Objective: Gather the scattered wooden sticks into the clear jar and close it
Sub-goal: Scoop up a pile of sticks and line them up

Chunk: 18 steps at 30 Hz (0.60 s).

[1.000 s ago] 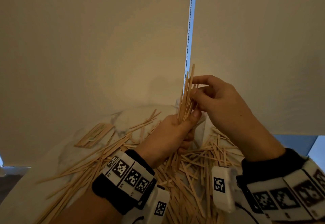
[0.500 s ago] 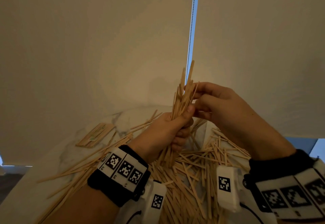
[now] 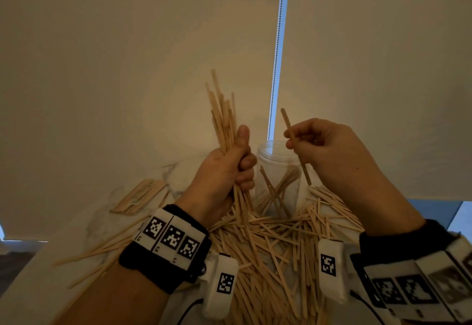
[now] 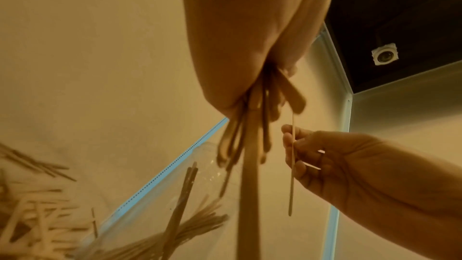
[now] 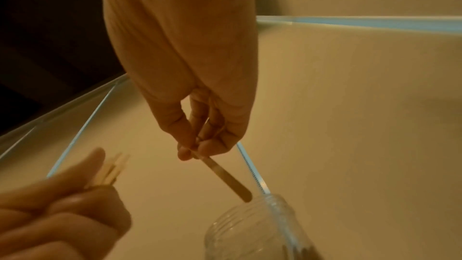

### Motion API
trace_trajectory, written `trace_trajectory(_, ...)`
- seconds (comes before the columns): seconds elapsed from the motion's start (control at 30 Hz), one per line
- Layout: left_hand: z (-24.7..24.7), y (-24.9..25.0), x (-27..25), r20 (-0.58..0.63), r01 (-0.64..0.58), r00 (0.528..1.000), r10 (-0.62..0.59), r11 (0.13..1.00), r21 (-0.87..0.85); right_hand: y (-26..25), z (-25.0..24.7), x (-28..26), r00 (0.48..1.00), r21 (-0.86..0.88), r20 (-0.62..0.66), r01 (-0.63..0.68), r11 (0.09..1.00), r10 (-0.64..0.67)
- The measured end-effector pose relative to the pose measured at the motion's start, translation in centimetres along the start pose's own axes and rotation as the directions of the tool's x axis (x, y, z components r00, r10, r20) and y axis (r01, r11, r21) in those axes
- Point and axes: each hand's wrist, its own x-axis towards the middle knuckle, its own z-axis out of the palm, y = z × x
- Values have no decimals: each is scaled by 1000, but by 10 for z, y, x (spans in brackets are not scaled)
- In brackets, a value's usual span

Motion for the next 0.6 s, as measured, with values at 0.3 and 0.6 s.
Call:
trace_trajectory(0.3, 16, -12, -5, -153, -74, 982, 107, 976, 206, -17, 42, -22, 994, -16, 88, 59, 998, -57)
trace_trajectory(0.6, -15, 13, 9, -440, -144, 896, 64, 978, -151, -17, 43, -32, 746, -413, 615, 28, 910, 256)
